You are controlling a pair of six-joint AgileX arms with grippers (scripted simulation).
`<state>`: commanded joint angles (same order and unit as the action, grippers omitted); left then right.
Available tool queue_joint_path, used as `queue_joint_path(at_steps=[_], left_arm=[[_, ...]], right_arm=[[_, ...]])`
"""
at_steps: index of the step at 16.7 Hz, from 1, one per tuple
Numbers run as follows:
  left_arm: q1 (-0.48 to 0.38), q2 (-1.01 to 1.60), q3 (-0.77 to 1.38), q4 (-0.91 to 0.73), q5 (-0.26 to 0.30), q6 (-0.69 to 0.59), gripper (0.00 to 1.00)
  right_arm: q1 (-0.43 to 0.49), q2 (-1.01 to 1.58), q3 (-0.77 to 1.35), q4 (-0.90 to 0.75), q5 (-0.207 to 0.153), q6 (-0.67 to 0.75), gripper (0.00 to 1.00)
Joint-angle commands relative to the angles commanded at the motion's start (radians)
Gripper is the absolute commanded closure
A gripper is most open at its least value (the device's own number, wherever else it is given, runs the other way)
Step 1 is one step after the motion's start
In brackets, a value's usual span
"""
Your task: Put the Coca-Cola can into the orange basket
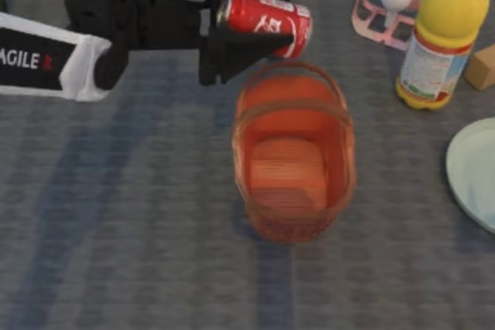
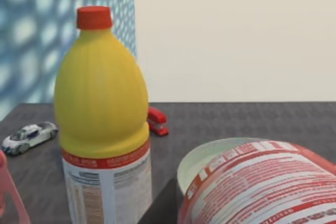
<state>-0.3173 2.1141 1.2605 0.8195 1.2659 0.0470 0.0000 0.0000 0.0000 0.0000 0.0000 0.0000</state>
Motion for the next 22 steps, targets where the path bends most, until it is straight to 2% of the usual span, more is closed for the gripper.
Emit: queue_joint_path(at_steps=[5,10,22], left_arm=[[0.012,0.117,-0.059,0.180,-0.001,-0.003,1.00],[0.013,0.132,-0.068,0.199,-0.001,-0.005,1.00],[0.013,0.132,-0.068,0.199,-0.001,-0.005,0.10]], right_arm=[[0.000,0.000,0.000,0.000,0.000,0.000,0.00],[0.000,0.000,0.000,0.000,0.000,0.000,0.00],[0.000,0.000,0.000,0.000,0.000,0.000,0.00]])
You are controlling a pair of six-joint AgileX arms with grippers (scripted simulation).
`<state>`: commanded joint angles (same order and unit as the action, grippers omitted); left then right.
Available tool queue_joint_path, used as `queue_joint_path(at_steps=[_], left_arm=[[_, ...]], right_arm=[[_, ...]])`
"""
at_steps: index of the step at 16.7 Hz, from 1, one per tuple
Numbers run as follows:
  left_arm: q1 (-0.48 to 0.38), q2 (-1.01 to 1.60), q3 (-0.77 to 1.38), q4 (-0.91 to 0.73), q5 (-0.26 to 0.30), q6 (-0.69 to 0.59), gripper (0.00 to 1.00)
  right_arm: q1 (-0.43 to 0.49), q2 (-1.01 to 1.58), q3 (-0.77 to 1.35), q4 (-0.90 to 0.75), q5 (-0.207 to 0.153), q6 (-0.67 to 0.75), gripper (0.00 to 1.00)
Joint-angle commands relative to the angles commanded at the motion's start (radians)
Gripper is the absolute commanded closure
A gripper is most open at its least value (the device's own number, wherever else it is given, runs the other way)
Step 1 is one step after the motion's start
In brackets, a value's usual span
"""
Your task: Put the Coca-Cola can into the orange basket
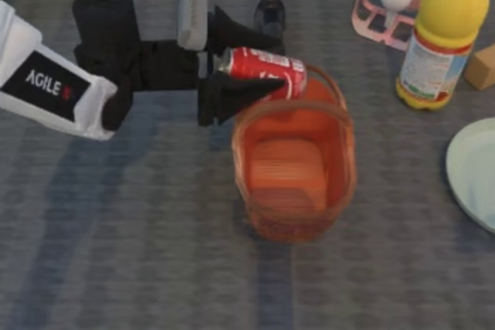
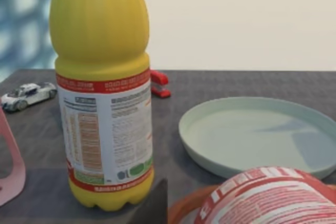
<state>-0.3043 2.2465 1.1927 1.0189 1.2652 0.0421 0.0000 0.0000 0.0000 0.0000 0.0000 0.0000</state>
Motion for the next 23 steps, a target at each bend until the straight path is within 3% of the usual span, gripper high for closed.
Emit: queue_joint_path(at_steps=[2,11,14,18,23], left_arm=[[0.000,0.000,0.000,0.000,0.000,0.000,0.00],[-0.004,-0.001,0.000,0.000,0.000,0.000,0.00],[0.009,-0.055,-0.013,-0.023,-0.031,-0.019,0.00],[0.057,-0.266,-0.080,-0.112,-0.153,-0.077,0.00],[0.146,-0.736,-0.260,-0.303,-0.413,-0.147,0.00]], right_arm=[[0.000,0.000,0.000,0.000,0.000,0.000,0.00],[0.000,0.000,0.000,0.000,0.000,0.000,0.00],[0.026,0.061,0.060,-0.052,-0.004,-0.034,0.00],[0.102,0.288,0.287,-0.232,-0.007,-0.149,0.00],[0.237,0.766,0.774,-0.574,-0.005,-0.365,0.00]])
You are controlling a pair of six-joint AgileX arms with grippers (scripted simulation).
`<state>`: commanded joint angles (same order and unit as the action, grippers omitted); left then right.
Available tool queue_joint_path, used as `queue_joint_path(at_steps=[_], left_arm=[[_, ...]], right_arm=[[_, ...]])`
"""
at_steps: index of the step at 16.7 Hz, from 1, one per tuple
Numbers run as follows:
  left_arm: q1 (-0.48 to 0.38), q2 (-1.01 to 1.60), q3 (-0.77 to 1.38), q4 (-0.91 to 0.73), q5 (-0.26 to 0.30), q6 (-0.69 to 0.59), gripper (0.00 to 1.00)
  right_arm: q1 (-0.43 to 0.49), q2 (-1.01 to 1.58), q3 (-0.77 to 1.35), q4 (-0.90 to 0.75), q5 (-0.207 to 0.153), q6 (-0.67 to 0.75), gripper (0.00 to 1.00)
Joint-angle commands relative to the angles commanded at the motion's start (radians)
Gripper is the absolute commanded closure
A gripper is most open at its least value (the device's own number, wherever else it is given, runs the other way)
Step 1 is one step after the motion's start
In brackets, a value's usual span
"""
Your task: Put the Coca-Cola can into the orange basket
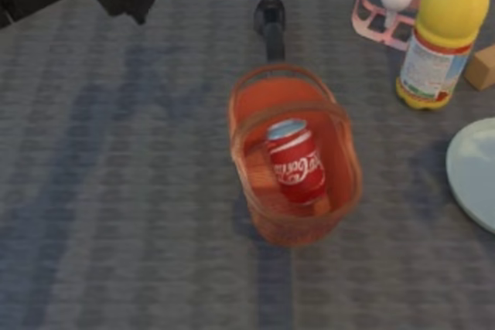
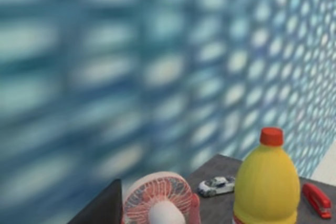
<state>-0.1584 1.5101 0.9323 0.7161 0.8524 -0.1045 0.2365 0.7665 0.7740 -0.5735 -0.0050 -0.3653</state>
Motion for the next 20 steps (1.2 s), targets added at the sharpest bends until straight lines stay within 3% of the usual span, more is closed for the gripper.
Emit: queue_joint_path(at_steps=[8,12,16,20], left_arm=[[0.121,-0.859,-0.436,-0.369,-0.474,-0.009,0.00],[0.156,-1.199,-0.667,-0.538,-0.668,0.031,0.00],[0.173,-1.423,-0.852,-0.664,-0.801,0.079,0.00],[0.178,-1.510,-0.932,-0.716,-0.852,0.105,0.00]], right_arm=[[0.242,0.905,0.935,-0.619,0.002,-0.390,0.00],[0.343,1.279,1.330,-0.870,0.003,-0.551,0.00],[0.413,1.517,1.594,-1.036,0.007,-0.663,0.00],[0.440,1.600,1.693,-1.099,0.010,-0.708,0.00]])
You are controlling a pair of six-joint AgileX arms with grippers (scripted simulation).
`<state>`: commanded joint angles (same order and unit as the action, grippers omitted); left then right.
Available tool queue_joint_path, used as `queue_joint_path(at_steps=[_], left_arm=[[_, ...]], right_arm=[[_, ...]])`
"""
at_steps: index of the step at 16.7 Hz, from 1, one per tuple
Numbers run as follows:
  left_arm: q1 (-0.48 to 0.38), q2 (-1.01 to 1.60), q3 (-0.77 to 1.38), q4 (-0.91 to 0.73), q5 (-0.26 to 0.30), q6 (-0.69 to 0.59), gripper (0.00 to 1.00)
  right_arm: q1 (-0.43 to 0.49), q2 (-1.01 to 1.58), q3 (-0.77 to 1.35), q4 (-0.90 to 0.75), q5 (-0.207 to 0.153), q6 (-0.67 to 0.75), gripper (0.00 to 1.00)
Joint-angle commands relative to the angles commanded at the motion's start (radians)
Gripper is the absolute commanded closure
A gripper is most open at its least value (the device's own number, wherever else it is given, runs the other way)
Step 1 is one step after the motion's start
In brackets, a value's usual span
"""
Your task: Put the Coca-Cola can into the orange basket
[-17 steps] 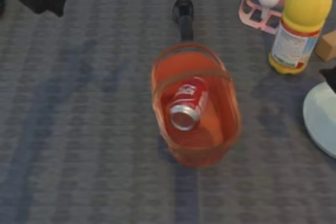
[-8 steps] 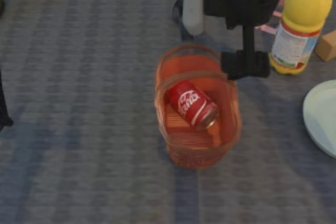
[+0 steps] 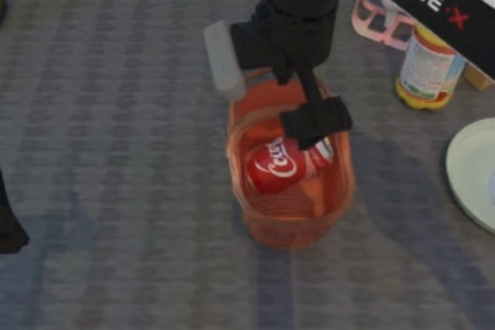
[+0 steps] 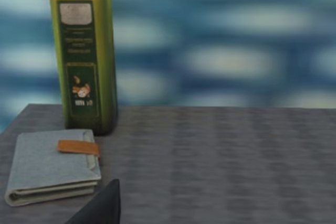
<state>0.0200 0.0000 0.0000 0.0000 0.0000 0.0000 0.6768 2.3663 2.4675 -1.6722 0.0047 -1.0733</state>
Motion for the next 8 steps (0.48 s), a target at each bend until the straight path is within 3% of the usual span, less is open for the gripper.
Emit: queue_joint_path(at_steps=[8], left_arm=[[0.000,0.000,0.000,0.000,0.000,0.000,0.00]], right_arm=[[-0.001,-0.012,-0.042,0.030,0.000,-0.002,0.00]])
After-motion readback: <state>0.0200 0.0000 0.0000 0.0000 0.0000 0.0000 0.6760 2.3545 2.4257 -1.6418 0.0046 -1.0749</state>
